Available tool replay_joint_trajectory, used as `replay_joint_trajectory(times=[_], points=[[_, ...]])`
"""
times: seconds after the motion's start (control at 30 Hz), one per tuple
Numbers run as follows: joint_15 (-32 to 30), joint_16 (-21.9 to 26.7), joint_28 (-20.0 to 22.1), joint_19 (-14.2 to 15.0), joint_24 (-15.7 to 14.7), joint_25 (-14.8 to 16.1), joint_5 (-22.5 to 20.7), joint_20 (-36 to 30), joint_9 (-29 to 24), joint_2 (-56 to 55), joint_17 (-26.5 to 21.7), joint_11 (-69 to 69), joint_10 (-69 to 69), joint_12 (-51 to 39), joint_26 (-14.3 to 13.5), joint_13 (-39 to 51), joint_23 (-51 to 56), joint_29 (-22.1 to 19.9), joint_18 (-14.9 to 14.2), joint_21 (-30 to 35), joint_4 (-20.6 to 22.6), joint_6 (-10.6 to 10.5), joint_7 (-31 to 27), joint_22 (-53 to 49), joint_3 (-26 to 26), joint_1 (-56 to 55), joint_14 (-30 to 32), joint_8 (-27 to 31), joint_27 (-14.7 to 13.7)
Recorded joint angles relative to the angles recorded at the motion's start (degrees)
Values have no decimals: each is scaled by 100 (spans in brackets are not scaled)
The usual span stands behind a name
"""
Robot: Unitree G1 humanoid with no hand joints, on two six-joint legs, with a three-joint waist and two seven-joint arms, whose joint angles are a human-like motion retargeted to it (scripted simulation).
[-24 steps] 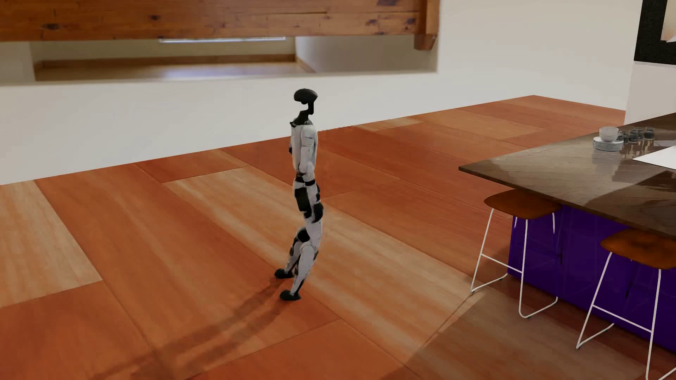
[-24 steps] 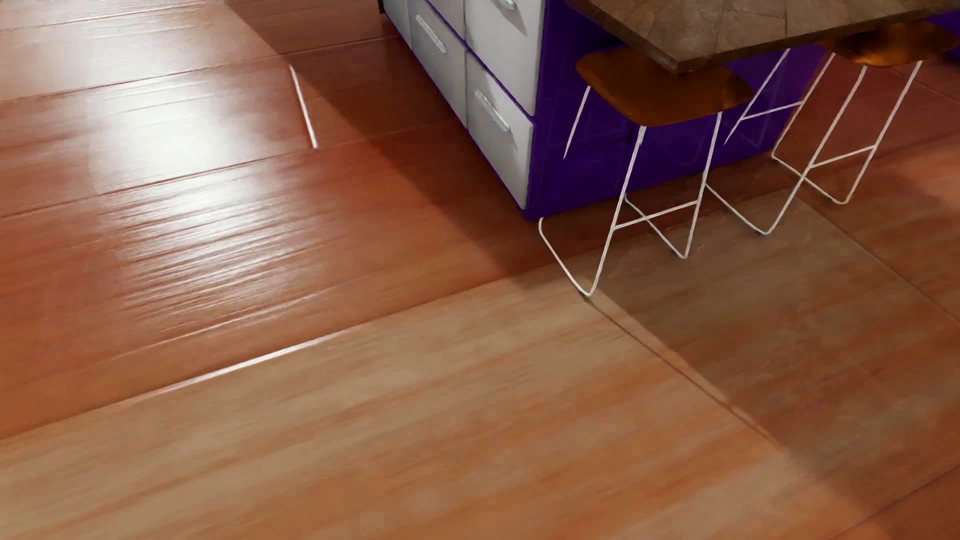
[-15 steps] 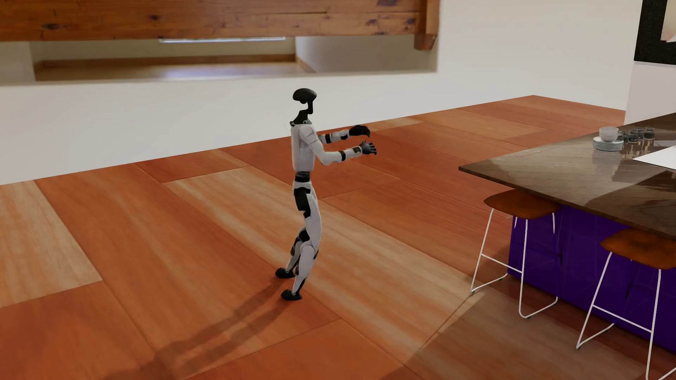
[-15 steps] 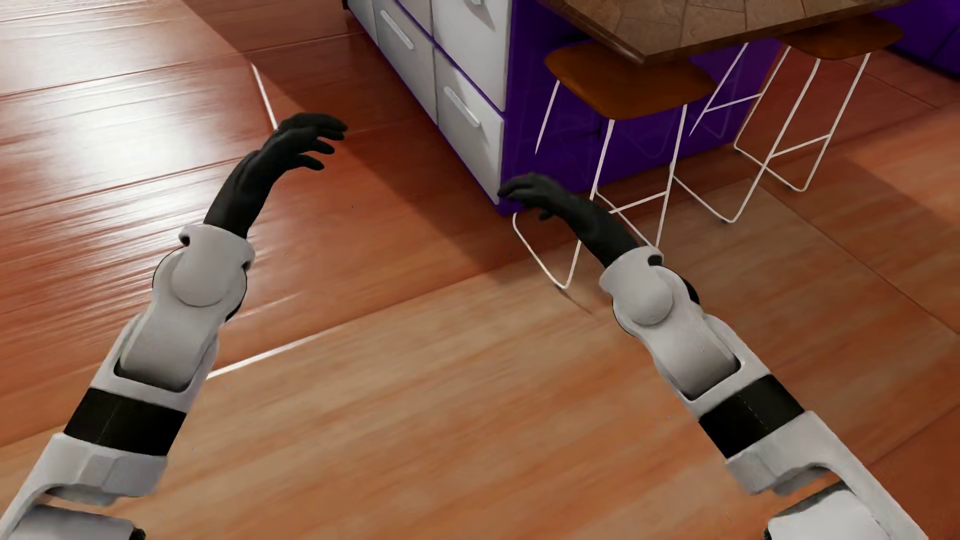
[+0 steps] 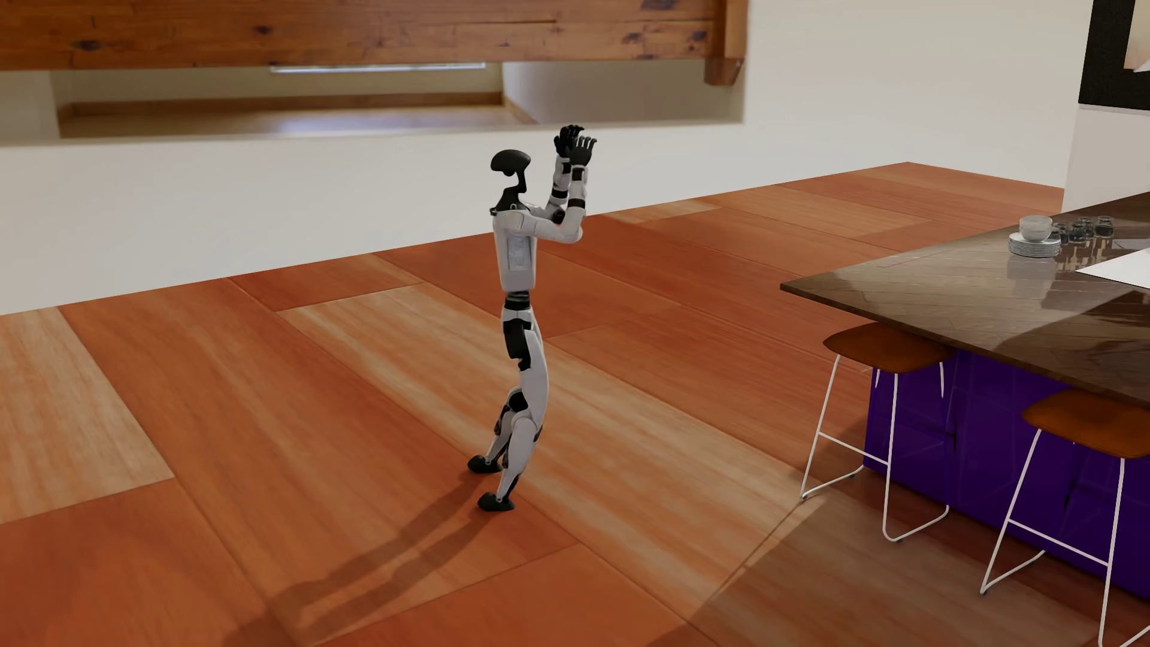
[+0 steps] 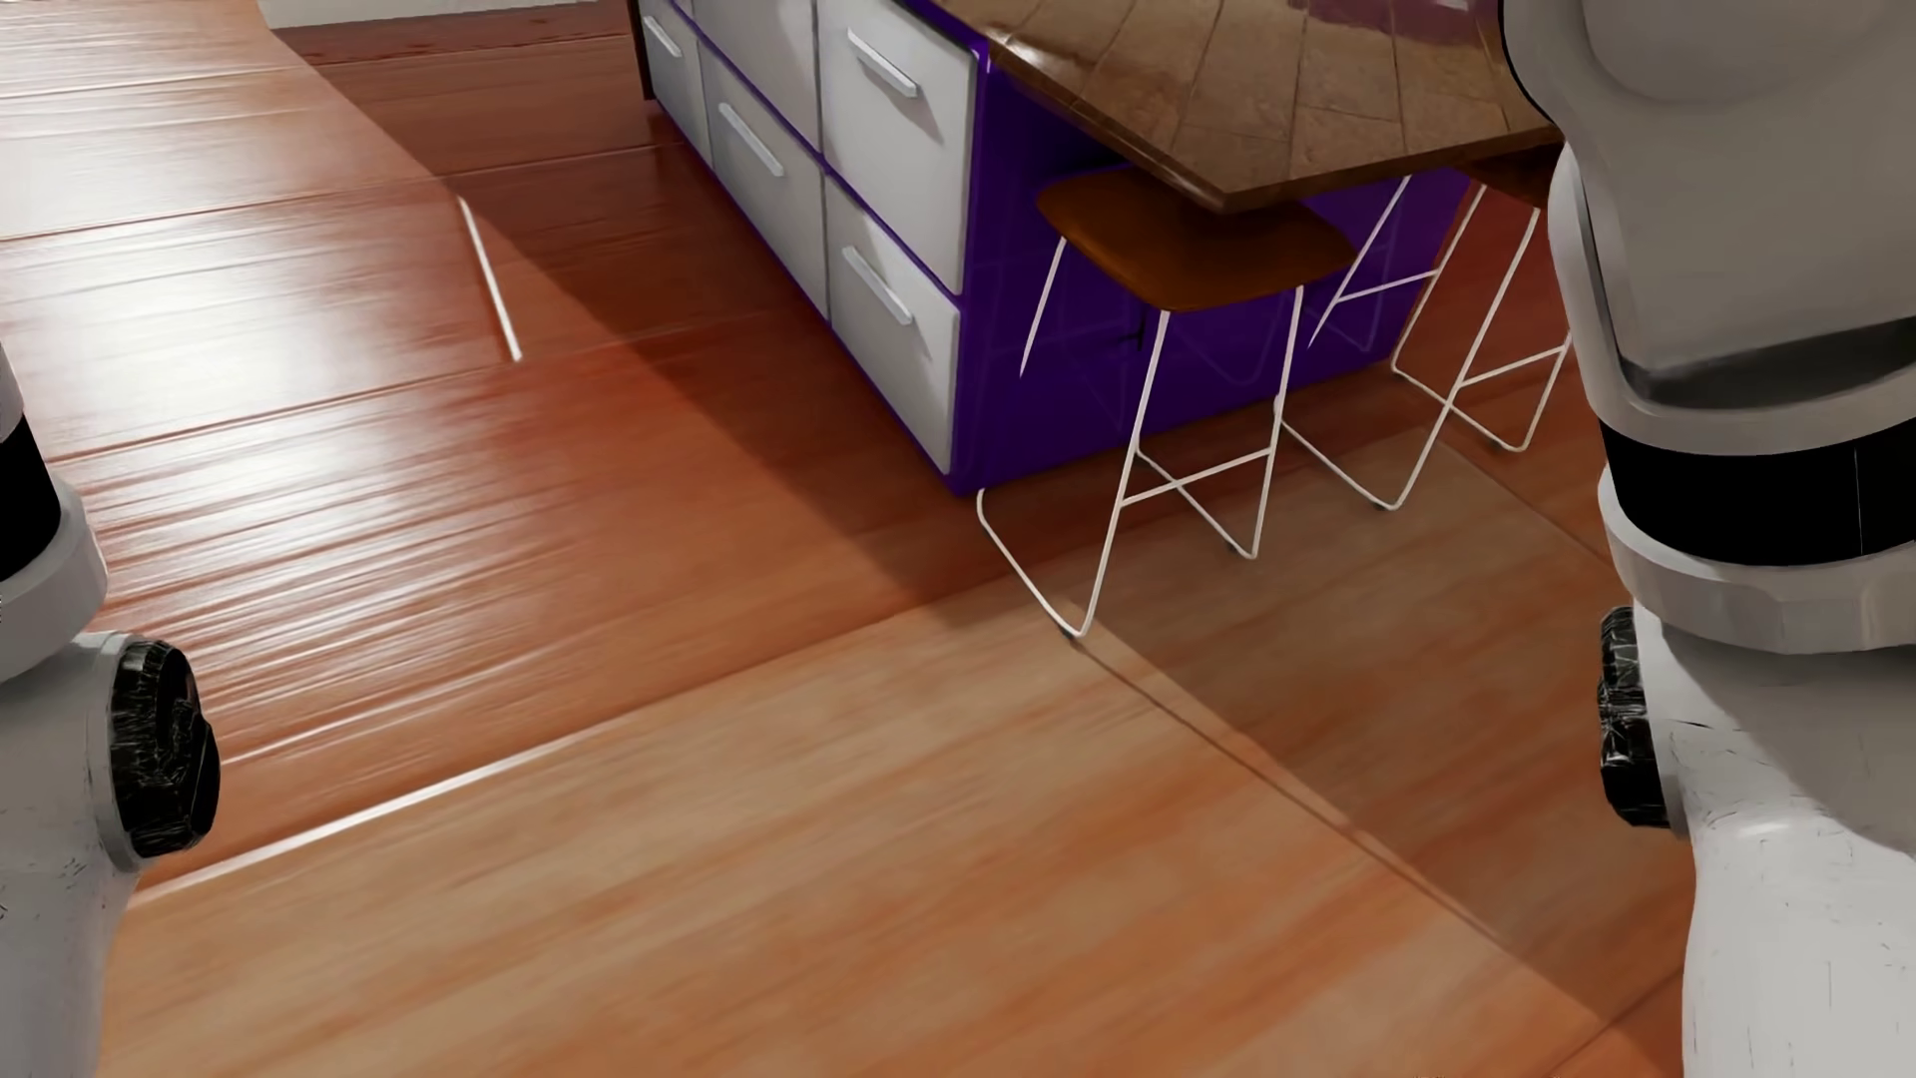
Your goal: Raise arm
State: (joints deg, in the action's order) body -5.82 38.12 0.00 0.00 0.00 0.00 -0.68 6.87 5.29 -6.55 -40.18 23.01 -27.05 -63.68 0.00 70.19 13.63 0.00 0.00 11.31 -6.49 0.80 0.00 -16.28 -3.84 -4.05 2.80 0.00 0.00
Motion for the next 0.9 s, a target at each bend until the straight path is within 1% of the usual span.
replay_joint_trajectory(times=[0.4, 0.9], points=[[-32, 19, 0, 0, 0, 0, -57, -80, -5, -100, -4, 9, 9, 55, 0, -139, -273, 0, 0, 14, -55, -57, 0, 399, -15, -68, 46, 0, 0], [-61, 41, 0, 0, 0, 0, -43, 19, -16, -60, 9, 19, 9, 92, 0, -249, -319, 0, 0, -11, -44, -60, 0, 452, 16, -54, 71, 0, 0]])
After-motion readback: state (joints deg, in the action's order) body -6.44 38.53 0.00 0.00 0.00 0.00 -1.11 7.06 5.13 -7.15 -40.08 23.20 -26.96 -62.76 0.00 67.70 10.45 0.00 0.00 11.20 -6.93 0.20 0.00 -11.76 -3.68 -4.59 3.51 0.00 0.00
